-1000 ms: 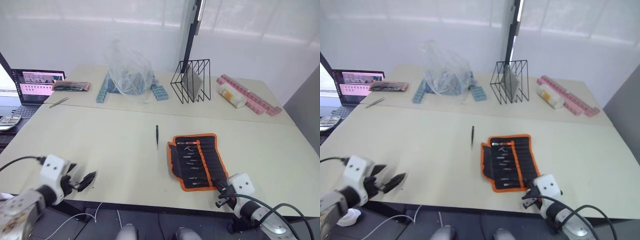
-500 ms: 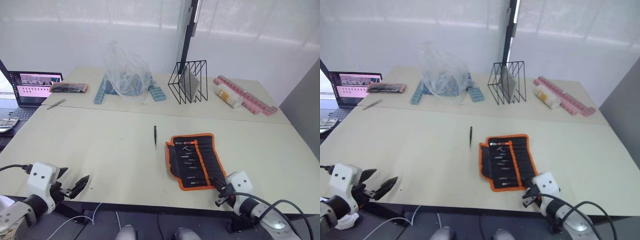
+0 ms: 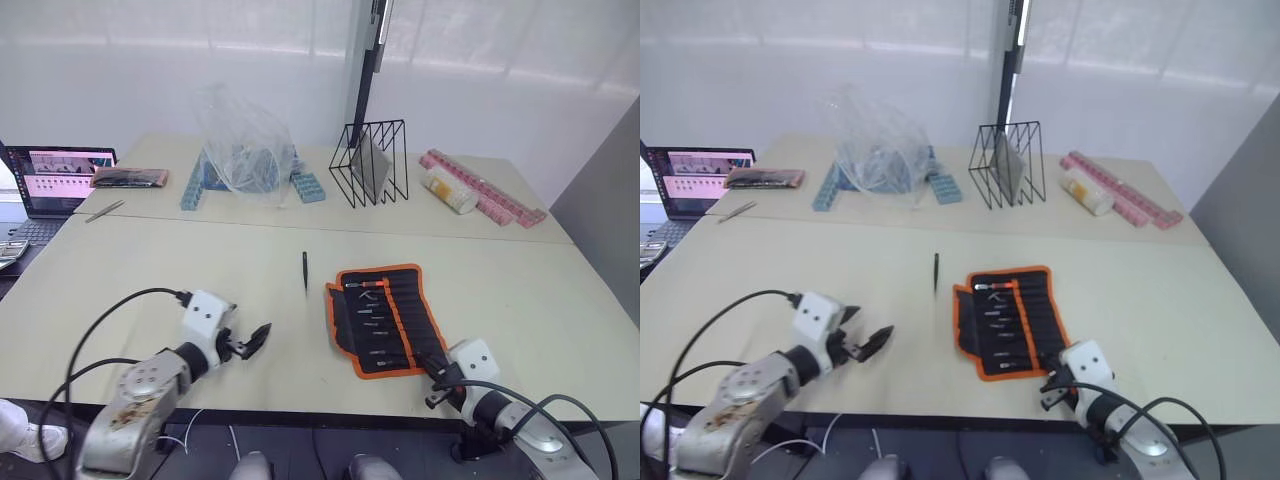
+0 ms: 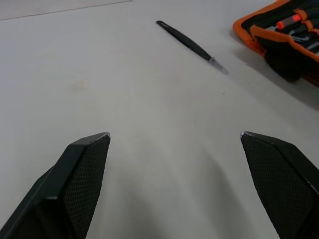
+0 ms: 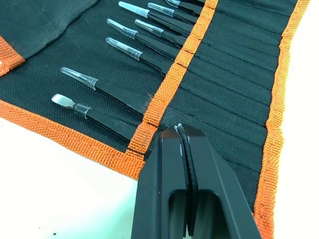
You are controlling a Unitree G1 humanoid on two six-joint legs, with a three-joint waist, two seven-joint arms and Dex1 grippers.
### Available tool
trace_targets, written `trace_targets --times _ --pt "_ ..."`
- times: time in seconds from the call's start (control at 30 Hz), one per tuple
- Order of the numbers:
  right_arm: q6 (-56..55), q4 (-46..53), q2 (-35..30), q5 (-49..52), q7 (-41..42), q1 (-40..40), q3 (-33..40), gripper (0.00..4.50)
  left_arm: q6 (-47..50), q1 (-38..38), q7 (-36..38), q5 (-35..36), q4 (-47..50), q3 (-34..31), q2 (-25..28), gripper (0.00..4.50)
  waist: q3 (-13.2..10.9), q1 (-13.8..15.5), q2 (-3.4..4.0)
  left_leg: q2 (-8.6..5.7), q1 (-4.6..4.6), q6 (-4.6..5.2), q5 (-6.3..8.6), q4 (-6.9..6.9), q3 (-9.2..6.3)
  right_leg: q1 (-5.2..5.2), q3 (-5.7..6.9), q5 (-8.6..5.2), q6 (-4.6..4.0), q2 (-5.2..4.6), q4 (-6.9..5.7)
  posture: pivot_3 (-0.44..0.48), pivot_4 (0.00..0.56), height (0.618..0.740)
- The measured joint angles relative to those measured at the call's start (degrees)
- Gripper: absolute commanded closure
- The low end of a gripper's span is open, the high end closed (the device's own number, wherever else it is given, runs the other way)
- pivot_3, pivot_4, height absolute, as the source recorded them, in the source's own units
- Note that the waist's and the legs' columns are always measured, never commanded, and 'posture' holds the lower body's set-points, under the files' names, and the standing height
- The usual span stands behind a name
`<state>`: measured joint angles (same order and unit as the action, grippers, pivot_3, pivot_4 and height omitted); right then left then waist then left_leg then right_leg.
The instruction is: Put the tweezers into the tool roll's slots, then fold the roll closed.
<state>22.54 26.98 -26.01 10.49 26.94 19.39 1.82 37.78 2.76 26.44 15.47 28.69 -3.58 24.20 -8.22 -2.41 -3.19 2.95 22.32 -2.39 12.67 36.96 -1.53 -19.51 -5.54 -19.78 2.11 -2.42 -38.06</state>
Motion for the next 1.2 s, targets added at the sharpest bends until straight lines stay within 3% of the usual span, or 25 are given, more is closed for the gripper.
trace_targets --times 0.37,0.83,0.93,1.2 --pt "0.1 0.0 0.0 -0.1 -0.5 0.1 0.3 4.50 -0.5 -12.1 -9.4 -7.7 -13.5 10.5 -10.2 0.09 0.0 0.2 -0.06 -0.12 -0.07 0.01 0.00 -0.01 -0.06 0.22 0.03 0.01 0.10 0.00 0.10 0.000 0.150 0.705" --pt "1.7 1.2 -0.1 -0.1 -1.7 0.4 0.8 4.50 -9.2 -24.8 -15.3 -13.0 -33.9 12.3 -18.4 0.09 0.3 1.0 0.07 -0.23 -0.13 0.01 -0.01 0.00 -0.07 0.36 -0.02 0.05 0.27 -0.02 0.24 0.000 0.150 0.705" --pt "1.7 1.7 -0.1 -0.1 -2.3 1.0 0.8 4.50 -10.2 -25.9 -15.9 -13.1 -36.0 11.3 -19.4 0.88 0.3 1.2 0.17 -0.24 -0.13 0.01 -0.01 0.00 -0.06 0.36 -0.03 0.02 0.33 -0.03 0.28 0.000 0.150 0.705" --pt "2.1 2.7 -0.1 -0.1 -2.5 1.8 1.2 4.50 -10.7 -26.4 -16.0 -13.3 -37.0 9.8 -19.6 3.54 0.3 1.4 0.21 -0.24 -0.05 0.01 -0.01 -0.02 -0.07 0.35 -0.01 0.03 0.31 -0.03 0.42 0.000 0.150 0.705"
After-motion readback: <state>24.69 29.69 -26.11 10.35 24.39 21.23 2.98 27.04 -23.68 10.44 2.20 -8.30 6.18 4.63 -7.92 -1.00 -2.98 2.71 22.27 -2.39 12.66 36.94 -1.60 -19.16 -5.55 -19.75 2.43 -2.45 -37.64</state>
